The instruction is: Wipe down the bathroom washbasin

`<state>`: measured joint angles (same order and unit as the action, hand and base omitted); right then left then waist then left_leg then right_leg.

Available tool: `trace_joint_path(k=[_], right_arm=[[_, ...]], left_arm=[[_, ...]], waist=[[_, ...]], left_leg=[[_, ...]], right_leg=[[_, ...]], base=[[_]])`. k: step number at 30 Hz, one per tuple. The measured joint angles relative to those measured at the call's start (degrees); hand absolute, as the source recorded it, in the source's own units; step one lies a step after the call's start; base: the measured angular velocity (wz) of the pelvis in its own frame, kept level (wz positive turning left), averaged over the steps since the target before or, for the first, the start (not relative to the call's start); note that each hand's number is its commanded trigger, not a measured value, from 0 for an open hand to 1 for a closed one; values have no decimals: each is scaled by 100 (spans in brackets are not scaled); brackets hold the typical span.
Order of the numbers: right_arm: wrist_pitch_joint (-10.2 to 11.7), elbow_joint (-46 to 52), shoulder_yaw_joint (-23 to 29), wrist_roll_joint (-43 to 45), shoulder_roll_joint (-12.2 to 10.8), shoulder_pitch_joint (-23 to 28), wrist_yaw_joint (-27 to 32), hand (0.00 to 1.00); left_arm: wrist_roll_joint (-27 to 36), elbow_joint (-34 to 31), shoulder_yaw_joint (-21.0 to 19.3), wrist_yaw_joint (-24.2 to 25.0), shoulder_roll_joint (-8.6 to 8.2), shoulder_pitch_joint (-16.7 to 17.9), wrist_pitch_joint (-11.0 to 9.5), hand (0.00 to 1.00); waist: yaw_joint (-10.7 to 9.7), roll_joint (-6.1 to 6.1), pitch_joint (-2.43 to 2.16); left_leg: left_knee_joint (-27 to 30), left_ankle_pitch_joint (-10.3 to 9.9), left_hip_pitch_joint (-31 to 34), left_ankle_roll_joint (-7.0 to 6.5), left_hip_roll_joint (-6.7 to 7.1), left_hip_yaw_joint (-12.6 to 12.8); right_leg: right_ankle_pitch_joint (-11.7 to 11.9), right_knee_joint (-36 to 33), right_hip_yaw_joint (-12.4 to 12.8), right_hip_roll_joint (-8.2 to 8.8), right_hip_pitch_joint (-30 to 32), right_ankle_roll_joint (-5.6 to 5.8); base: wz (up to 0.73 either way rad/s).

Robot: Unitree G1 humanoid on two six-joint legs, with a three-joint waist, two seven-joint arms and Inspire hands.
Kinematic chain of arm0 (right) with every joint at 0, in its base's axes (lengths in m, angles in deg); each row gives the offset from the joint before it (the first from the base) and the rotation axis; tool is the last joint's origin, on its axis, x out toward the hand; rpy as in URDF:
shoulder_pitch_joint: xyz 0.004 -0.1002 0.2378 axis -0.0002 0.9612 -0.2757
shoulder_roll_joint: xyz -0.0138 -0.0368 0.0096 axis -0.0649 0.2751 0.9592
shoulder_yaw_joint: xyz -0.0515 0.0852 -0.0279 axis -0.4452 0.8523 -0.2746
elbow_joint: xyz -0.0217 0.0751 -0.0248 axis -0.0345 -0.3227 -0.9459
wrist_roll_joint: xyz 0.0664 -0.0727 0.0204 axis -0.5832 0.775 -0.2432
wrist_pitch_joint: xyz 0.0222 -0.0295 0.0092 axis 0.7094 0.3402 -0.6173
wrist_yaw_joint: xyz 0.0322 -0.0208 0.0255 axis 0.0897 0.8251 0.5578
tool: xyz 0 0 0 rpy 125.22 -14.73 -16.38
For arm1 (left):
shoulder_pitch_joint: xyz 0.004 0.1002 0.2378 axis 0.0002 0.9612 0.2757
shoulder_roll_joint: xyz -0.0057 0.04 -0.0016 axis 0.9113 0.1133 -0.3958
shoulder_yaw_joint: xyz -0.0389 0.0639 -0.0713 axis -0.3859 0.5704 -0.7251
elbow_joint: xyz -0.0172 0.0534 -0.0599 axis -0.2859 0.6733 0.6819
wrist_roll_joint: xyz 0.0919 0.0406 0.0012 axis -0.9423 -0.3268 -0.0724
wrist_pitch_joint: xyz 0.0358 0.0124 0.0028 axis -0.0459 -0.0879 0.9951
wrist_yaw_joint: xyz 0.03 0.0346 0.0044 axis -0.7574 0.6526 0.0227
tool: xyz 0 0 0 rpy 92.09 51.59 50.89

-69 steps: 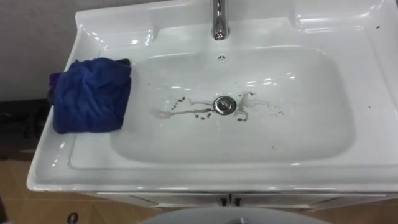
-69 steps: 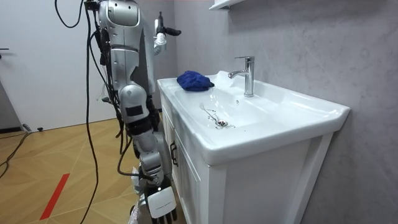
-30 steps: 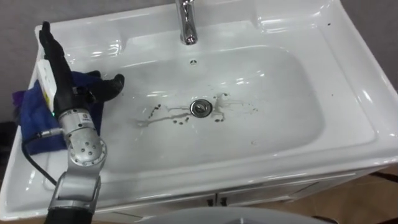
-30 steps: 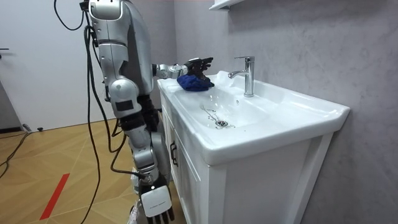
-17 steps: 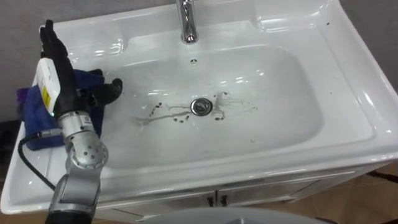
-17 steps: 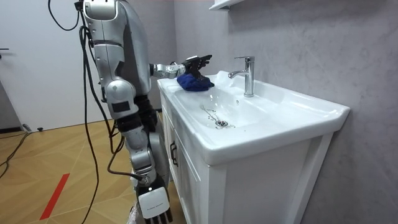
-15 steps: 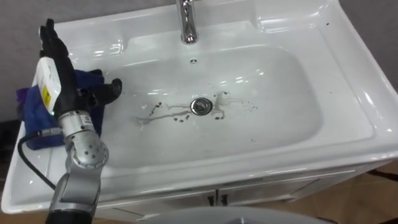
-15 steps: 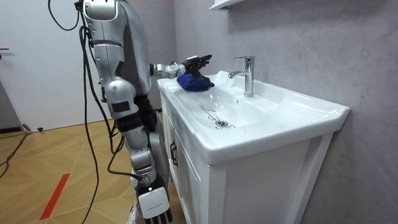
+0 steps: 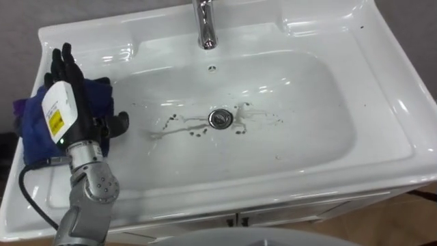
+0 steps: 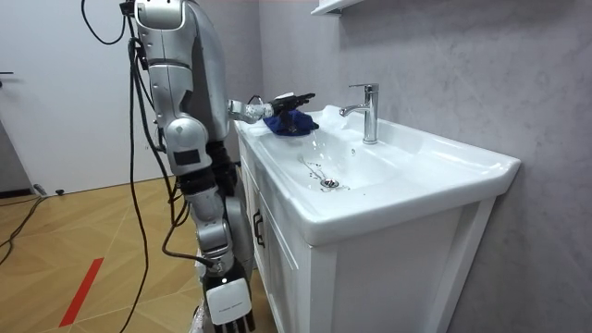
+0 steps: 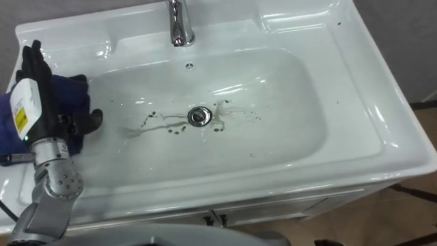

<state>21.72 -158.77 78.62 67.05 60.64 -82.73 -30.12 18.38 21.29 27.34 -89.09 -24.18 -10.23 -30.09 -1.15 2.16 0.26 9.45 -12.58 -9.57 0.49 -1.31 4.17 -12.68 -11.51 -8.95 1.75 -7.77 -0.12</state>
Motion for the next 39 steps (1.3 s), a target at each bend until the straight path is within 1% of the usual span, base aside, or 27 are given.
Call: trace_joint_path(k=[2,3,5,7,12,14,16,19,21,24,27,30,32,34,36,38,39], right_arm=[[-13,-12,-84,26,0,-2,-10,0],[-44,-12,-116,32,-1,0,-18,0],[-85,-12,-173,42,0,-1,-32,0],[-124,-11,-276,60,0,-11,-43,0],[-128,-13,-347,96,-1,-8,-50,0],[-132,-14,-389,117,-6,1,-52,0],[-203,2,-383,141,-17,8,-52,0],[-248,39,-376,273,-21,10,-46,0],[-252,43,-378,361,-20,2,-43,0],[-251,36,-377,362,-20,-32,-41,0],[-252,10,-375,343,-20,-66,-39,0],[-259,6,-360,342,-20,-59,-41,0],[-279,7,-265,346,-18,-33,-41,0],[-346,18,-274,342,-17,-8,-46,0],[-374,23,-275,342,-16,5,-53,0],[-376,23,-276,343,-7,5,-57,0],[-377,24,-277,344,6,4,-57,0]], left_arm=[[-44,2,19,0,0,2,11,0],[-165,19,29,0,0,4,18,0],[-294,37,43,0,0,4,30,0],[-436,40,55,0,0,4,37,0],[-486,41,64,0,0,4,69,0],[-589,41,66,0,0,5,115,0],[-720,42,62,0,0,6,179,0],[-775,42,47,0,0,7,281,0],[-774,41,40,-10,0,8,311,0],[-769,42,26,-145,0,8,386,0],[-729,143,-30,-323,5,12,386,0],[-724,273,-84,-410,5,23,404,0],[-726,273,-167,-461,6,23,407,0],[-690,272,-275,-615,5,22,394,0],[-689,272,-275,-700,5,22,382,0],[-689,277,-277,-769,6,22,389,0],[-689,306,-278,-784,6,22,392,0]], waist=[[-1,-13,6],[-2,-6,2],[-1,-19,9],[1,-23,1],[0,-19,-8],[5,-13,-14],[13,0,-23],[13,17,-34],[20,21,-36],[25,28,-41],[33,37,-47],[70,51,-56],[143,57,-60],[214,66,-66],[300,78,-74],[322,86,-78],[324,87,-79]], left_leg=[[4,0,-1,0,0,0],[4,0,-1,0,1,0],[7,0,-1,0,3,0],[9,0,-1,0,3,0],[9,0,-2,0,3,-1],[9,0,-2,0,3,-1],[7,0,-1,0,3,0],[5,0,0,0,4,-2],[4,0,1,0,4,-6],[5,0,3,0,5,-10],[1,0,0,0,4,-15],[1,0,0,0,4,-24],[4,0,-1,0,3,-26],[5,0,2,0,4,-38],[5,0,3,0,4,-43],[6,0,10,0,5,-56],[6,0,20,0,8,-102]], right_leg=[[0,0,-11,3,3,0],[0,-2,-11,4,3,0],[-1,-3,-11,6,21,1],[-1,-4,-12,7,35,1],[-1,-13,-14,7,37,1],[-1,-13,-49,9,37,2],[-1,-11,-49,8,38,2],[-1,-11,-55,8,35,2],[0,-9,-59,8,34,2],[0,-5,-63,5,37,2],[0,-5,-68,5,26,2],[0,5,-84,5,20,2],[0,4,-84,5,23,1],[0,-6,-88,8,33,1],[0,-12,-78,8,43,1],[0,-13,-97,11,42,1],[0,-12,-122,13,42,1]], base=[[3],[0],[0],[0],[0],[0],[0],[0],[0],[0],[0],[0],[0],[0],[-2],[4],[10]])
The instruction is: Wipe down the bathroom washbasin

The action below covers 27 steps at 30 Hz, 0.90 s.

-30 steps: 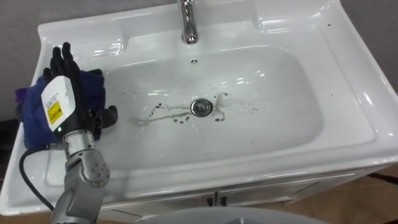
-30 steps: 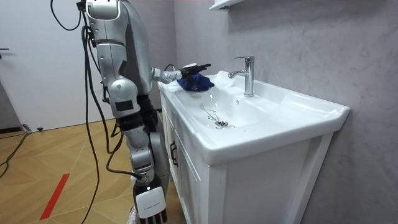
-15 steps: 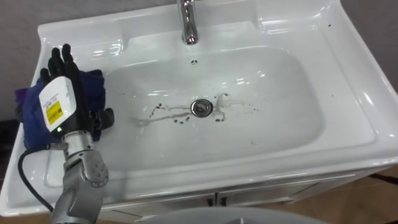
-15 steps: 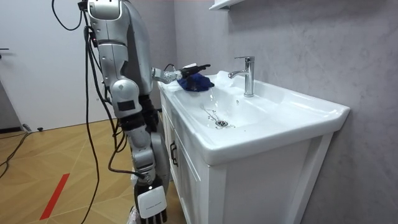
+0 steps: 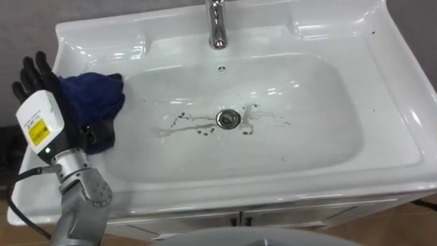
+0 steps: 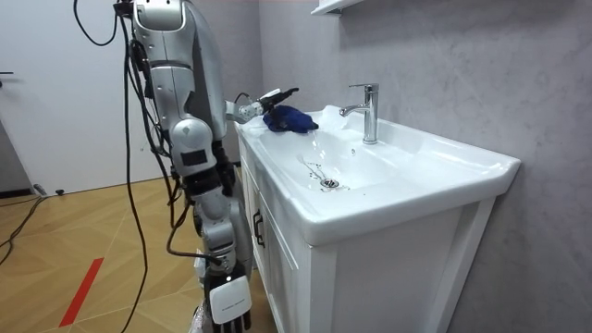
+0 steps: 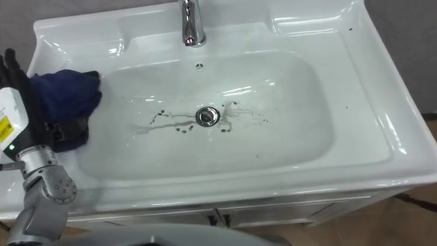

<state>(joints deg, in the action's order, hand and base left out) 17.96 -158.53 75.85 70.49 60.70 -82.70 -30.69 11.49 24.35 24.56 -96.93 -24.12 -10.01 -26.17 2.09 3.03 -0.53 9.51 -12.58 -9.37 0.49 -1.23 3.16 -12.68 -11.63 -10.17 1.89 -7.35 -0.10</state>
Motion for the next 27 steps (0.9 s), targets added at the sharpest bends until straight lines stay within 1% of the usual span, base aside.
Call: trace_joint_path(k=[3,6,7,11,14,15,19,22,27], right_arm=[[0,21,-10,-12,15,0,1,0],[-6,20,-12,-16,19,-6,2,0],[-42,16,-12,-16,20,-15,2,0],[-70,22,-42,-16,22,-62,3,0],[-69,23,-53,-14,22,-128,8,0],[-69,42,-51,-13,23,-137,13,0],[-69,167,-10,-18,21,-108,58,0],[-74,202,9,-10,22,-91,126,0],[-120,212,93,6,22,-5,135,0]], left_arm=[[0,27,1,1,-2,16,12,0],[2,27,5,1,-2,91,12,0],[29,27,27,1,-3,129,16,0],[40,124,52,2,-9,188,-5,0],[60,254,57,-12,-31,188,-74,0],[109,328,57,-19,-31,191,-135,0],[209,628,68,-103,-57,194,-269,0],[390,813,72,-131,-59,179,-389,0],[376,995,71,-140,-67,104,-427,0]], waist=[[2,-4,1],[-4,-20,5],[-4,-23,7],[5,-44,9],[-2,-63,2],[0,-73,-5],[-18,-117,-21],[-19,-134,-24],[-21,-132,-25]], left_leg=[[1,0,21,0,3,-35],[2,1,56,2,9,-128],[2,1,62,2,10,-146],[4,4,86,6,12,-163],[4,4,76,7,14,-162],[4,5,73,7,14,-156],[8,9,30,14,15,-188],[6,14,-30,23,15,-191],[0,29,-85,44,10,-181]], right_leg=[[0,1,-55,4,0,0],[-1,4,-117,11,0,0],[-1,6,-133,12,3,0],[-5,-1,-149,16,26,0],[-6,-1,-149,15,7,1],[-6,0,-150,14,3,1],[-12,17,-215,19,-98,-1],[-15,109,-245,17,-189,-4],[-19,86,-249,15,-221,-12]], base=[[9],[10],[9],[1],[0],[0],[7],[3],[0]])
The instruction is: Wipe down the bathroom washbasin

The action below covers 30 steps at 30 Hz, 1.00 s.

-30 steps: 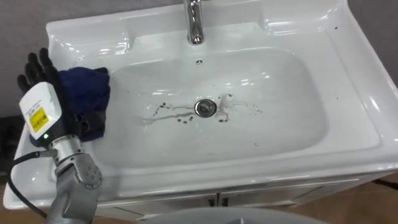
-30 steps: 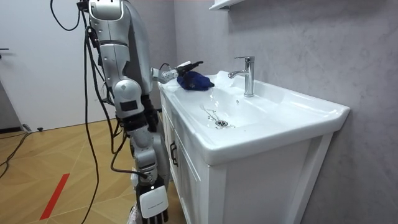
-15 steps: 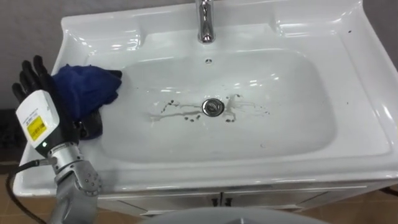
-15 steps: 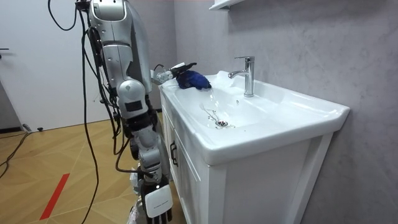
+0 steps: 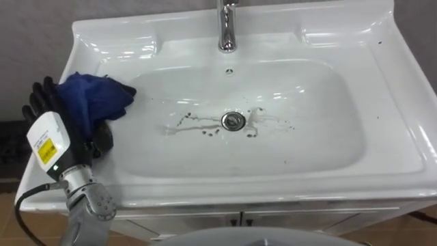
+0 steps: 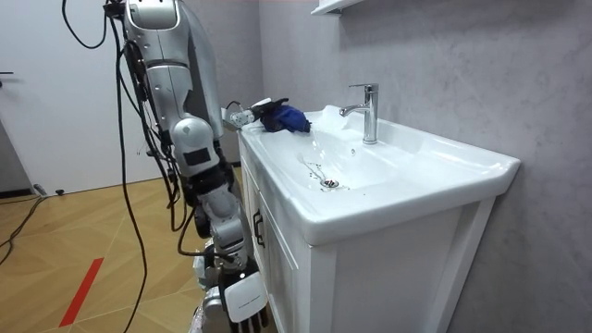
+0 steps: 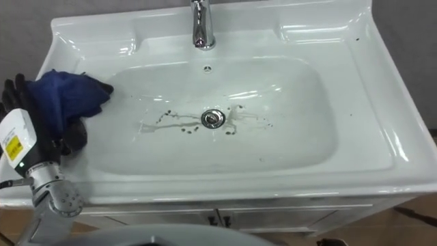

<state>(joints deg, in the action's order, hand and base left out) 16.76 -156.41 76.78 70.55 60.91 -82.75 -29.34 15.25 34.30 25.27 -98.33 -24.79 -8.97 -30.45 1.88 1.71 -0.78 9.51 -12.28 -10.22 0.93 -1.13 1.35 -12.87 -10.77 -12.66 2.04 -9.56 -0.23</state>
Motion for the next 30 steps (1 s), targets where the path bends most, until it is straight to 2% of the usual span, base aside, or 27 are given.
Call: trace_joint_path(k=[6,11,12,13,14,20,24,26,30], right_arm=[[-136,-5,83,6,0,100,-74,0],[-136,-18,83,3,0,100,-91,0],[-137,-22,83,3,0,101,-91,0],[-137,-26,83,2,0,102,-91,0],[-137,-29,82,2,0,102,-91,0],[-134,17,124,151,8,103,-142,0],[-125,34,137,190,24,103,-187,0],[-126,34,137,185,24,108,-185,0],[-127,33,137,190,33,103,-169,0]], left_arm=[[0,210,-10,66,0,-130,0,0],[-15,268,-22,155,0,-190,1,2],[-15,269,-23,162,1,-191,1,36],[-15,269,-24,163,0,-191,1,89],[-15,269,-23,164,1,-191,1,100],[-34,269,-32,182,12,-202,3,100],[-244,375,-133,169,206,-300,28,100],[-243,420,-148,118,203,-340,28,100],[-345,726,-136,-18,321,-504,39,100]], waist=[[-4,-2,-1],[-3,-2,-1],[-3,-2,-1],[-2,-2,-1],[-2,-2,-1],[-5,-2,-1],[-18,4,-5],[-21,8,-6],[-63,53,-23]], left_leg=[[2,16,-46,25,-18,11],[1,34,-46,34,-20,11],[1,35,-46,35,-20,12],[1,36,-46,34,-20,12],[1,36,-46,34,-20,12],[1,36,-39,34,-19,22],[1,36,-49,34,-19,21],[0,37,-48,34,-18,21],[-2,37,-52,34,-18,22]], right_leg=[[-14,-16,0,-13,-48,-21],[-12,-25,5,-18,-48,-27],[-11,-26,6,-18,-48,-27],[-11,-28,6,-19,-48,-28],[-11,-28,6,-18,-48,-28],[-13,-33,17,-18,-31,-29],[-11,-18,32,-23,-43,-32],[-10,-15,33,-23,-46,-32],[-10,-11,83,-27,-47,-32]], base=[[0],[0],[0],[0],[0],[0],[0],[0],[-2]])
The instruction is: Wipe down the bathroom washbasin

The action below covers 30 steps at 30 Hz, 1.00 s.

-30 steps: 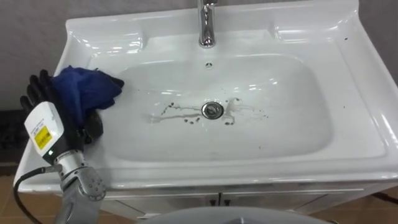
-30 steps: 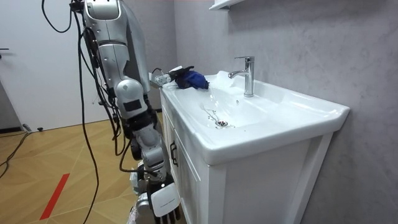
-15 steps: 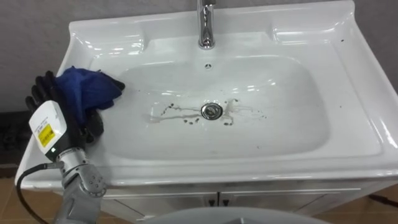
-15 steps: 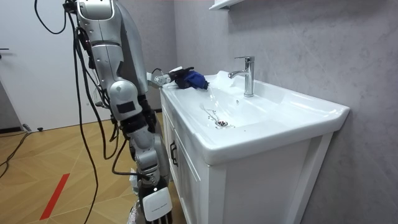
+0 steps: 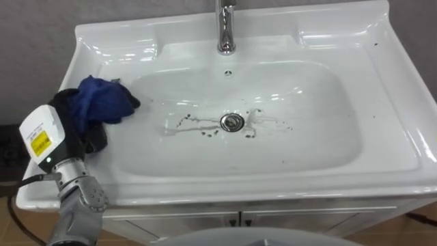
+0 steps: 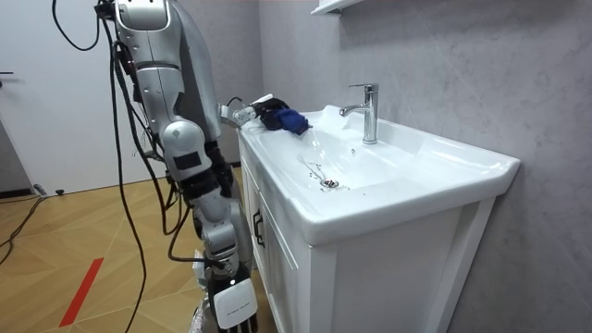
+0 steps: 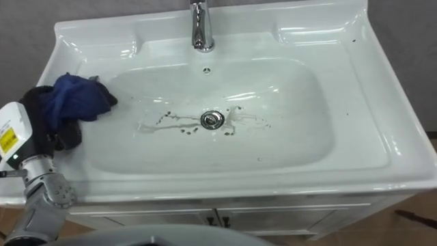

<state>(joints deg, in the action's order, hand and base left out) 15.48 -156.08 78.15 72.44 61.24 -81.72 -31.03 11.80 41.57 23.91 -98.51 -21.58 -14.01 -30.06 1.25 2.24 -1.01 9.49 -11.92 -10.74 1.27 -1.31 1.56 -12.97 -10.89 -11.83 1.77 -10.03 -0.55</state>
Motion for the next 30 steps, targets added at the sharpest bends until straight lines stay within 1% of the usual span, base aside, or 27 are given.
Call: trace_joint_path(k=[3,6,9,11,20,23,24,25,28,29,30], right_arm=[[0,-1,0,-1,2,2,0,0],[2,0,-1,2,13,-10,1,0],[3,0,-1,2,16,-12,-3,0],[3,0,-1,2,17,-19,-2,0],[7,3,-3,2,17,-15,-5,0],[5,31,-22,-28,19,-20,-6,0],[6,70,-61,-27,19,-34,-4,0],[7,103,-117,-25,20,-69,-3,0],[55,171,-253,-43,10,-71,7,0],[70,176,-266,-88,10,-71,7,0],[96,173,-299,-184,8,-72,27,0]], left_arm=[[-3,74,-3,-86,-11,-28,5,100],[-15,118,-3,-90,60,-88,43,100],[-54,126,-10,-107,74,-85,48,100],[-61,144,-2,-107,115,-85,54,100],[-60,161,-8,-179,118,-88,74,100],[-59,105,-3,-184,115,-101,170,100],[-57,9,8,-180,94,-96,262,100],[-60,-91,-11,-180,41,-118,308,100],[-62,-402,-5,-84,5,-119,507,100],[-58,-474,-6,-46,-4,-119,546,100],[-56,-612,1,22,-15,-120,609,100]], waist=[[-17,20,2],[-44,22,3],[-57,23,4],[-78,25,5],[-102,27,7],[-98,27,8],[-97,26,8],[-94,26,8],[-99,8,12],[-100,5,14],[-110,-5,19]], left_leg=[[-2,0,-3,0,1,1],[-6,0,-4,0,2,6],[-9,0,-5,0,4,9],[-9,0,-5,0,4,10],[-12,0,-6,0,5,24],[-9,0,1,0,2,82],[-7,0,19,0,2,82],[-8,0,40,0,2,78],[-7,0,125,0,8,52],[-6,0,138,-1,11,36],[0,0,157,-1,22,-24]], right_leg=[[0,0,15,-1,1,0],[-1,2,24,-1,4,1],[-1,4,30,0,6,2],[-1,4,32,0,6,2],[-2,9,38,3,9,3],[-2,2,49,7,20,3],[-2,-4,51,11,47,3],[-2,-25,56,11,105,3],[12,15,37,13,131,20],[13,16,19,17,139,21],[14,24,-21,23,154,23]], base=[[-1],[0],[0],[0],[0],[0],[0],[0],[4],[13],[17]])
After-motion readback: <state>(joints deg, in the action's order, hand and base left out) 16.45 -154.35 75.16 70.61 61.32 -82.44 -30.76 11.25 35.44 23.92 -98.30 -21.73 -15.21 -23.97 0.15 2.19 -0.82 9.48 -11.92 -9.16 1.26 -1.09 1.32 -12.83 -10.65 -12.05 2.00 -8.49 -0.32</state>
